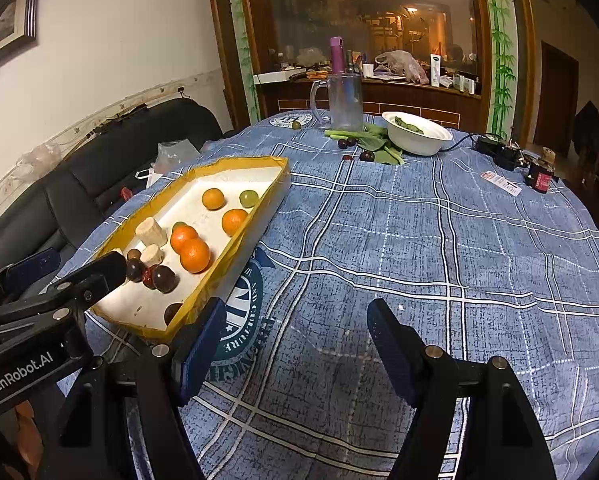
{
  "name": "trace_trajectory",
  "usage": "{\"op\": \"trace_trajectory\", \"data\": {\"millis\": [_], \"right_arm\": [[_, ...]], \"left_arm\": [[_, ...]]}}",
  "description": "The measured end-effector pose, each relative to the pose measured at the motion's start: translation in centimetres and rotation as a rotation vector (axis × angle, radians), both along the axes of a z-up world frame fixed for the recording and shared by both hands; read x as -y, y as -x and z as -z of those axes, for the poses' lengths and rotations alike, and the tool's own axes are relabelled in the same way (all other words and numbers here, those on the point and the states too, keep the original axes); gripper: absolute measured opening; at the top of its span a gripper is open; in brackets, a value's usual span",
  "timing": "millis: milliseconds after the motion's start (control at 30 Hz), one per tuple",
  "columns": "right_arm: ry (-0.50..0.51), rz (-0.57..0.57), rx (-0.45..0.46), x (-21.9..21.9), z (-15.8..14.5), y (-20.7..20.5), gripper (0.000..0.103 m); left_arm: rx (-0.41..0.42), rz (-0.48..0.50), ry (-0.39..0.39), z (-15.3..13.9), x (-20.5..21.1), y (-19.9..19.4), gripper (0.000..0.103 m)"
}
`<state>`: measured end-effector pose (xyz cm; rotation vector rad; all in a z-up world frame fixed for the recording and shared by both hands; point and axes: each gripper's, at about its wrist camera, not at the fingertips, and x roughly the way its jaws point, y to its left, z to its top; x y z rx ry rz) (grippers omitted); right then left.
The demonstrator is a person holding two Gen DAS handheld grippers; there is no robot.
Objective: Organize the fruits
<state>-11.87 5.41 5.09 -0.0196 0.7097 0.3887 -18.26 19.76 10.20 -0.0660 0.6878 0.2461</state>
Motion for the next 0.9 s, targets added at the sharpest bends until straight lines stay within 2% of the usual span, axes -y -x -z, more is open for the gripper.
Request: {"op": "trace_trajectory", "data": {"millis": [400, 500, 533, 567, 633, 700, 767, 900], "right_arm": [[0.006, -0.008, 0.001, -0.4, 0.2, 0.4, 0.078], [0.007, -0.012, 0.005, -0.5, 0.2, 0.5, 0.078], [0.007, -0.015, 0.007, -0.6, 0.1, 0.6, 0.078], [0.008, -0.017, 0.010, -0.6, 0.1, 0.6, 0.078], [0.012, -0.022, 0.017, -0.8, -0.1, 0.8, 0.078], [0.015, -0.031, 0.024, -1.1, -0.2, 1.0, 0.078], [0.020, -0.039, 0.028, -1.4, -0.2, 1.2, 0.078], [0.029, -0.058, 0.028, -2.0, -0.1, 1.3, 0.078]], "left_arm": [[0.017, -0.015, -0.002, -0.2, 0.0, 0.3, 0.087], [0.098, -0.079, -0.065, -1.1, 0.2, 1.5, 0.087], [0.154, -0.114, -0.102, -1.7, 0.4, 2.3, 0.090], [0.191, -0.136, -0.123, -2.0, 0.5, 2.8, 0.101], [0.316, -0.177, -0.164, -3.1, 0.9, 4.5, 0.103], [0.461, -0.154, -0.161, -3.9, 1.1, 6.4, 0.103], [0.541, -0.091, -0.138, -4.2, 0.9, 7.5, 0.103], [0.441, -0.061, -0.118, -3.6, 0.5, 6.1, 0.103]]}}
